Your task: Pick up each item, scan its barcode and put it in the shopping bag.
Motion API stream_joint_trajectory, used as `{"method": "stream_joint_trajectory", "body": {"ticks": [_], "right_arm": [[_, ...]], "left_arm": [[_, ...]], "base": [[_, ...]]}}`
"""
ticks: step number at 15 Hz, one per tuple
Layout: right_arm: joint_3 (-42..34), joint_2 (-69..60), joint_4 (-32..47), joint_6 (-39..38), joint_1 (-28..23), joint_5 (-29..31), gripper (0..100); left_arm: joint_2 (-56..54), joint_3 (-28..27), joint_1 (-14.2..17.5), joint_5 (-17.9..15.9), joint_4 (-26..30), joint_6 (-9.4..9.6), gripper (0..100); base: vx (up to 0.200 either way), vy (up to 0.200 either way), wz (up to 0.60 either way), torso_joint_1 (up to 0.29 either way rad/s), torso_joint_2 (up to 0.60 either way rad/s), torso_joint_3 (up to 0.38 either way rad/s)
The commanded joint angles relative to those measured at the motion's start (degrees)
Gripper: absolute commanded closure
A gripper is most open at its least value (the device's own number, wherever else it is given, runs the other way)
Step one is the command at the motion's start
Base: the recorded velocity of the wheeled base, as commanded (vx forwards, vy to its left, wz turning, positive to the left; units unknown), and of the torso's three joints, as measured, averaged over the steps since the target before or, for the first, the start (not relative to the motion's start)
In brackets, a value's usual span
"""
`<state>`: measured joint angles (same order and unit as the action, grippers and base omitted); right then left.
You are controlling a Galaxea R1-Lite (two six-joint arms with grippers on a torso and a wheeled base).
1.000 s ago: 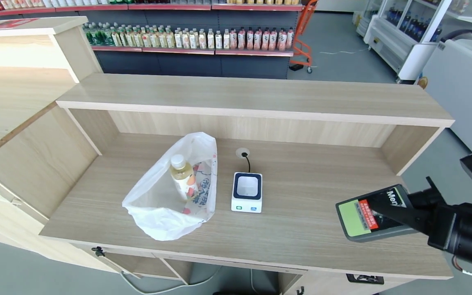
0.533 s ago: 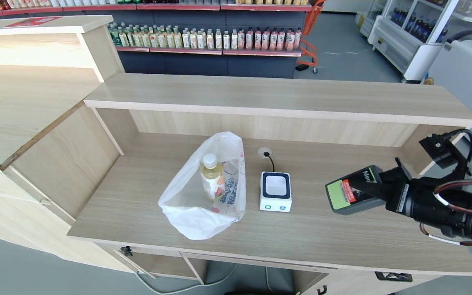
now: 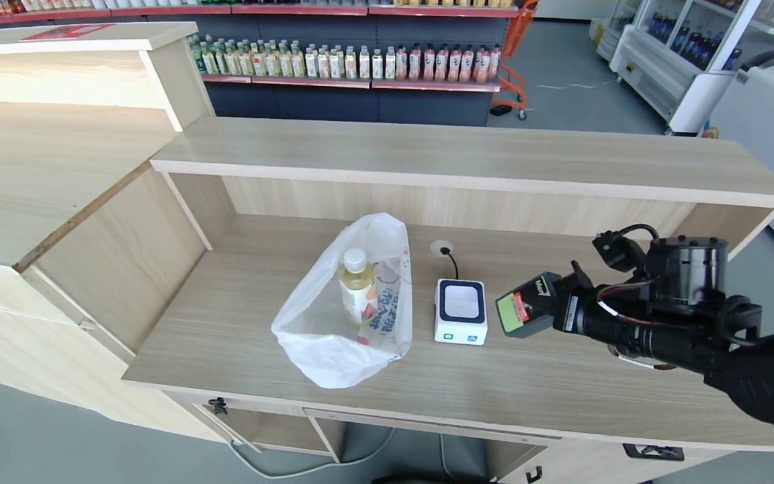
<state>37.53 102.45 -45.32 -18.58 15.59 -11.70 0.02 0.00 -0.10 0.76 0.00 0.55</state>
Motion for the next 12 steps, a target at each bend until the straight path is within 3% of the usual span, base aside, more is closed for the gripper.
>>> {"method": "stream_joint_trajectory", "body": {"ticks": [1, 4, 12], "right_arm": [[3.1, 5.5, -0.2, 0.0, 0.0, 0.0, 100], [6.7, 8.3, -0.1, 0.0, 0.2, 0.0, 100], [9.9, 13.0, -0.2, 0.0, 1.5, 0.1, 100]], "left_arm": [[0.0, 0.0, 0.0, 0.0, 0.0, -0.02, 0], [0.0, 0.0, 0.0, 0.0, 0.0, -0.02, 0], [0.0, 0.0, 0.0, 0.0, 0.0, 0.07, 0]], "base": [[0.0, 0.0, 0.0, 0.0, 0.0, 0.0], [0.2, 0.2, 0.0, -0.003, 0.0, 0.005], [0.0, 0.0, 0.0, 0.0, 0.0, 0.0]]}}
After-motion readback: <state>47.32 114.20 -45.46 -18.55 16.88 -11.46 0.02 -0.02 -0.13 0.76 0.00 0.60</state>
